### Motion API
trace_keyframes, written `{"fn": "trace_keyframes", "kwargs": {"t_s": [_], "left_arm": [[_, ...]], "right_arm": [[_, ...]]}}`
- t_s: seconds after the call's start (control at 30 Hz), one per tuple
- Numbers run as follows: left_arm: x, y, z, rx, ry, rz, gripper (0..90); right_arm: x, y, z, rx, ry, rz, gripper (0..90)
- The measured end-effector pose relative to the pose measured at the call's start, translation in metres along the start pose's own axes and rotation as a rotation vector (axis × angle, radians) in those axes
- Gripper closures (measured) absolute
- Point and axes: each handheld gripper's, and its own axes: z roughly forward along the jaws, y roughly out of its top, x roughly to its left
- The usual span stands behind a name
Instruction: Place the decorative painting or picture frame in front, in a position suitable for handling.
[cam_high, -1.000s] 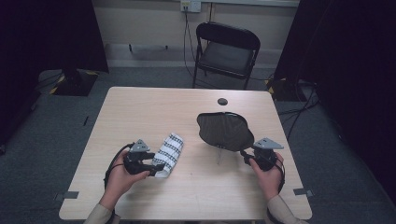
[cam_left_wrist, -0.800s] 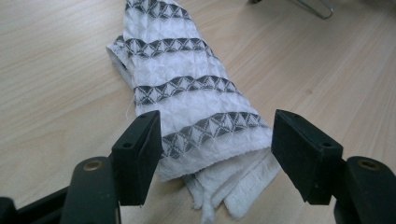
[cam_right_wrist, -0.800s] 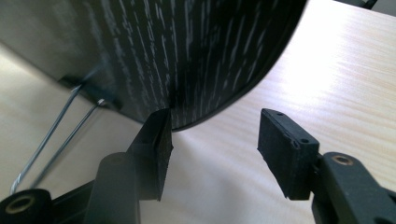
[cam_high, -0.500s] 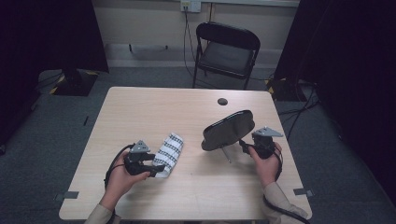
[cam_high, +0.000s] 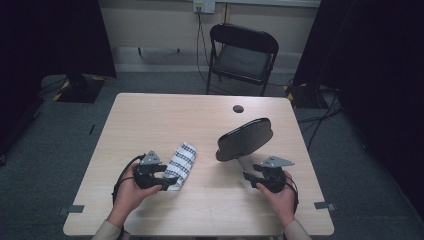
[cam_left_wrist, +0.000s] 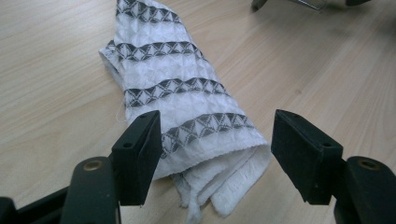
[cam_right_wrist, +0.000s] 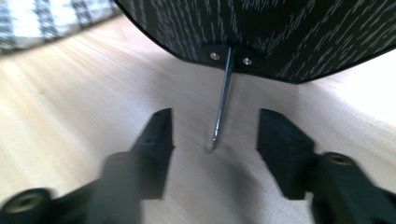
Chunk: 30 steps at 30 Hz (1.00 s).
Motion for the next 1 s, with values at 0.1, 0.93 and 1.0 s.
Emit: {"fn": "trace_keyframes", "kwargs": {"t_s": [0.1,0.93,1.0], "left_arm": [[0.000,0.000,0.001,0.005,-0.002,0.006,33.5],[0.002,0.000,0.005,0.027,0.008,0.013,33.7],[0.002,0.000,0.006,0.029,0.005,0.016,33.6]], "right_arm": [[-0.001,0.002,0.008,0.011,0.002,0.016,64.2],[-0.045,-0.005,0.001,0.017,-0.067,-0.004,87.1],[-0.051,-0.001,0.004,0.022,-0.067,-0.006,87.9]]}}
